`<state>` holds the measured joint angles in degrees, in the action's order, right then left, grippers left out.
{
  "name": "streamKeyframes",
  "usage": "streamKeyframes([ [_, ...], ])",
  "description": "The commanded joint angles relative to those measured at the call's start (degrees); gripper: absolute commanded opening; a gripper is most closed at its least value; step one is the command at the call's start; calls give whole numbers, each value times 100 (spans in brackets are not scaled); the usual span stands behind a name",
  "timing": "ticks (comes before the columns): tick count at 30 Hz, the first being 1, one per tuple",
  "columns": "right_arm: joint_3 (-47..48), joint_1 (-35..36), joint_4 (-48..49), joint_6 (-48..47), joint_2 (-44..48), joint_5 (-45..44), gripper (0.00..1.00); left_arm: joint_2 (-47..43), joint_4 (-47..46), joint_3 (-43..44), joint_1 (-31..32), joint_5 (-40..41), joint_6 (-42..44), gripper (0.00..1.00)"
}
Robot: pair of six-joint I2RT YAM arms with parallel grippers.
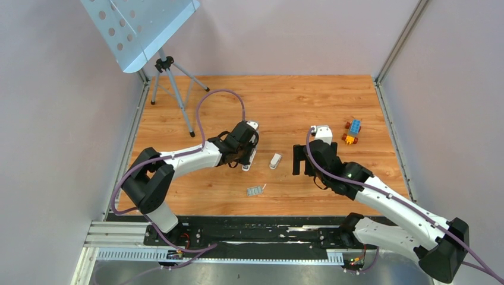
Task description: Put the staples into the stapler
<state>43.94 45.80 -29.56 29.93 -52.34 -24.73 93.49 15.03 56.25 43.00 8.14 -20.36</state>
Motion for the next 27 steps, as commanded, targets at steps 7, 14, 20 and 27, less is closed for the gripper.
streamKeyframes([
  [7,-99,-45,-58,-64,136,-129,100,131,-166,-79,43,16,61,18],
  [14,-94,-47,-58,-66,113,-134,100,102,-144,-54,41,18,68,18],
  [20,-94,-50,-54,-61,84,-139,100,-13,-74,18,42,23,59,18],
  [27,-84,-49,-49,-62,66,-129,100,-29,-88,19,42,27,59,18],
])
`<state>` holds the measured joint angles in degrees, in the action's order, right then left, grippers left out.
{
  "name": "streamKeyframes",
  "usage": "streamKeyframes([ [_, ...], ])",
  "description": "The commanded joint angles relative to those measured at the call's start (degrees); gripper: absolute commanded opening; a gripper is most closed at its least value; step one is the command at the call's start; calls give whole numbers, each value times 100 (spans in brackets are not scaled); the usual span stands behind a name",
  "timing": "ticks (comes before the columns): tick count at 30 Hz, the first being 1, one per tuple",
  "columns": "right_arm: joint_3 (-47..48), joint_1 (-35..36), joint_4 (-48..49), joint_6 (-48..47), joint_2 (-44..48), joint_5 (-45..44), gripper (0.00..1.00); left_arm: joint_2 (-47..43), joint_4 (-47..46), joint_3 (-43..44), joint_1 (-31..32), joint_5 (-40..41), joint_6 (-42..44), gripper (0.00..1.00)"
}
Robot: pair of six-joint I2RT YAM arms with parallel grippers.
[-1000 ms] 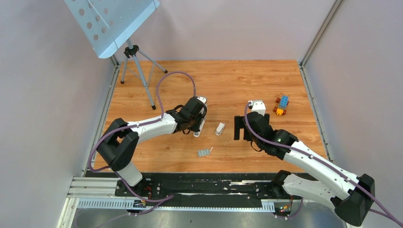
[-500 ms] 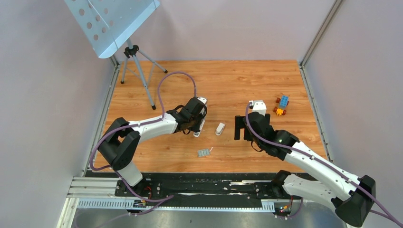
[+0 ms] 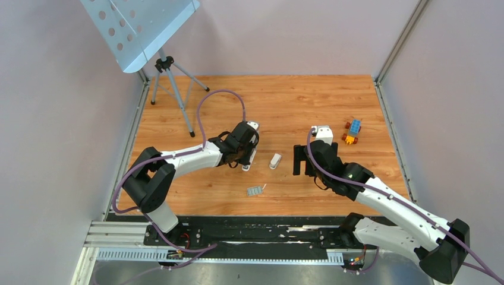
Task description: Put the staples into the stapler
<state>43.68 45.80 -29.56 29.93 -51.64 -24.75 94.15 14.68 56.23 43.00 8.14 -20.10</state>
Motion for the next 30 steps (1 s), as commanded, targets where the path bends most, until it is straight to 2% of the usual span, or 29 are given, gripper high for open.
streamKeyframes([
  [1,-62,-46,-47,-65,1,-126,100,-92,-53,18,41,29,32,18],
  [16,-88,-45,-36,-47,9,-119,100,-382,111,152,41,120,50,19],
  [30,-101,-45,3,-23,-40,-82,100,-338,-98,-110,41,12,-29,19],
])
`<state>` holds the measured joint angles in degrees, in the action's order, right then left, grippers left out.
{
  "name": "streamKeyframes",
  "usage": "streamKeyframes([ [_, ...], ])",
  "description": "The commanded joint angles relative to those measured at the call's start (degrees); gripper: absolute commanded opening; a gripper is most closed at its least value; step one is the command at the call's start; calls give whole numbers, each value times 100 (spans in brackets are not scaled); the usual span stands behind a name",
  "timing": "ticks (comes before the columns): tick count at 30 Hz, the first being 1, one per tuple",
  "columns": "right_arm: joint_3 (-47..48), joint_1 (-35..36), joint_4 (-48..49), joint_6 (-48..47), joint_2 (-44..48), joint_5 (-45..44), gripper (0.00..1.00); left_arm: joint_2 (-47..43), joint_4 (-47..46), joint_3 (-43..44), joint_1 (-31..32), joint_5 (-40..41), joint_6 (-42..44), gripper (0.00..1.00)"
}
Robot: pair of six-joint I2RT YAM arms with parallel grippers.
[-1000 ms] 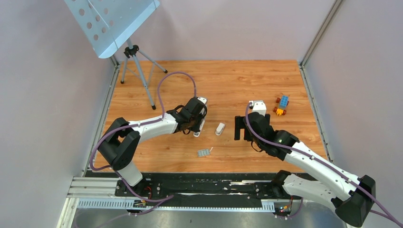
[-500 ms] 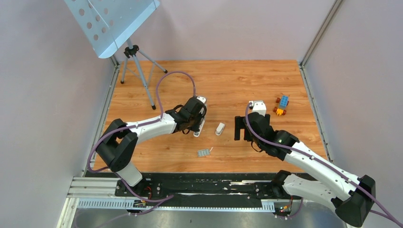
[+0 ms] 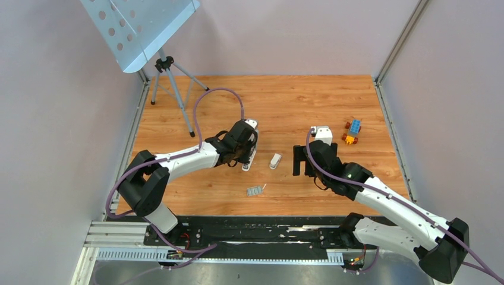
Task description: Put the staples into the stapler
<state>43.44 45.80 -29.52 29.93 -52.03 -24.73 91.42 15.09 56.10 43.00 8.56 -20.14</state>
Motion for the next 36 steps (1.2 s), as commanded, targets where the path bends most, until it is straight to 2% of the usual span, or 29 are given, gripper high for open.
streamKeyframes([
  [1,-81,-45,-1,-25,2,-87,100,-56,-154,-99,41,-15,-24,19],
  [36,-81,-41,-6,-112,31,-143,100,343,-410,-182,41,-71,-60,18],
])
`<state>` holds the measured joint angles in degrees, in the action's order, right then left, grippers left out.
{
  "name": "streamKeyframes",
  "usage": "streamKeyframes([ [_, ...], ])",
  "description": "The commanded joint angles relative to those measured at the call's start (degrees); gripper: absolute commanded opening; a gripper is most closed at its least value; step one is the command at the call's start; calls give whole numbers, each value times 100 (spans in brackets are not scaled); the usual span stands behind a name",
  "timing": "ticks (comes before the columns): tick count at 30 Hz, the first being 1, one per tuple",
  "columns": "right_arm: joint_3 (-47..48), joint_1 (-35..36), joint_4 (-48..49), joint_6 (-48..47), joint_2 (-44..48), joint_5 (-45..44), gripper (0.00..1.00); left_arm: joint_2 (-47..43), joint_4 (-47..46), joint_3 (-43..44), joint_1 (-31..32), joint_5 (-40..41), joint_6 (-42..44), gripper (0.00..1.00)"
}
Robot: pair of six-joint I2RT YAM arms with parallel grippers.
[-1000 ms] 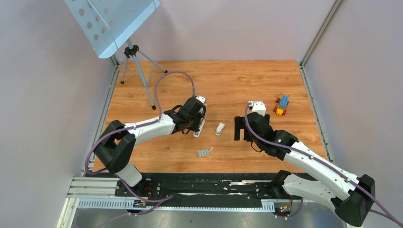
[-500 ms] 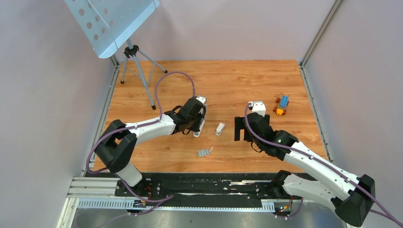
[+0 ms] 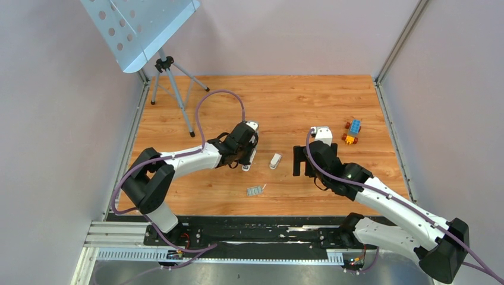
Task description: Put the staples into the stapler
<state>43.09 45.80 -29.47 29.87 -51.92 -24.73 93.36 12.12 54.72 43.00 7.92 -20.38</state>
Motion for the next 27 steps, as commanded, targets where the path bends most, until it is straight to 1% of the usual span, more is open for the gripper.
streamKeyframes([
  [1,-45,-45,-14,-111,35,-148,100,159,-113,-42,41,-20,-36,18],
  [16,-20,-44,-15,-139,71,-137,100,61,-178,-152,44,172,-146,18],
  [27,-29,-52,-14,-120,51,-115,100,42,-200,-205,41,160,-173,18],
])
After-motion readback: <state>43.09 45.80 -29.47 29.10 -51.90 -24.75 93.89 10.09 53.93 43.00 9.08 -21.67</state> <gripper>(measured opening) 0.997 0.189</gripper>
